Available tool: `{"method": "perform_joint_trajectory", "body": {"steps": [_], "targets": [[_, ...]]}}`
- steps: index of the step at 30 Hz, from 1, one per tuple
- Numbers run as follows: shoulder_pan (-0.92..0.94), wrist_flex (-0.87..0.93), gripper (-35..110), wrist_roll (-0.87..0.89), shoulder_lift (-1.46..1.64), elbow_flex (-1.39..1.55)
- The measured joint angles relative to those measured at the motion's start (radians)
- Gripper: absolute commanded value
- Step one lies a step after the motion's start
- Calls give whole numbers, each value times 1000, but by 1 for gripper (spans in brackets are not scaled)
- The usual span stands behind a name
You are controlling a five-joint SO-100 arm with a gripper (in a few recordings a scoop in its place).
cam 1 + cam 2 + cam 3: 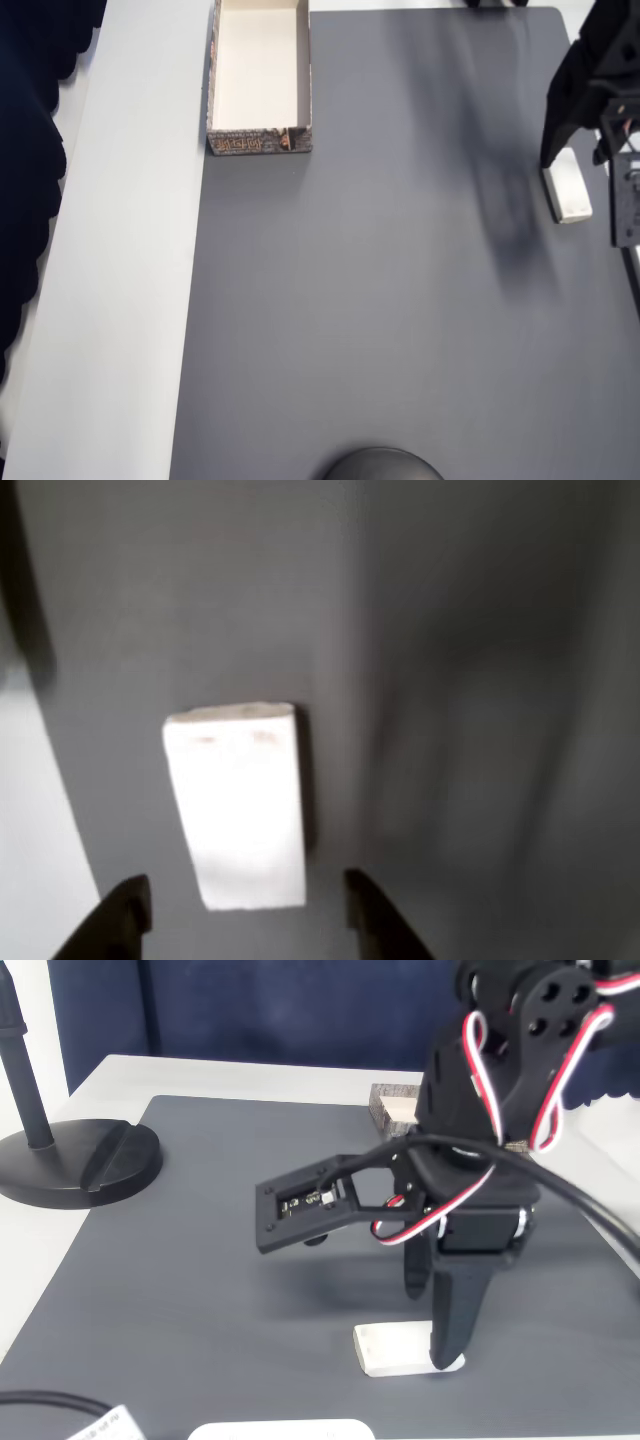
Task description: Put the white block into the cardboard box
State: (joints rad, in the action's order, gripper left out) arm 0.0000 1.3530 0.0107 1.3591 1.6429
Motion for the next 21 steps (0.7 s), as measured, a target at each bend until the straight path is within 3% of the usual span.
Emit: {"method": "perform_joint_trajectory", "body": {"steps": [21], "targets": [[-23, -23, 29, 29, -95, -80]]}}
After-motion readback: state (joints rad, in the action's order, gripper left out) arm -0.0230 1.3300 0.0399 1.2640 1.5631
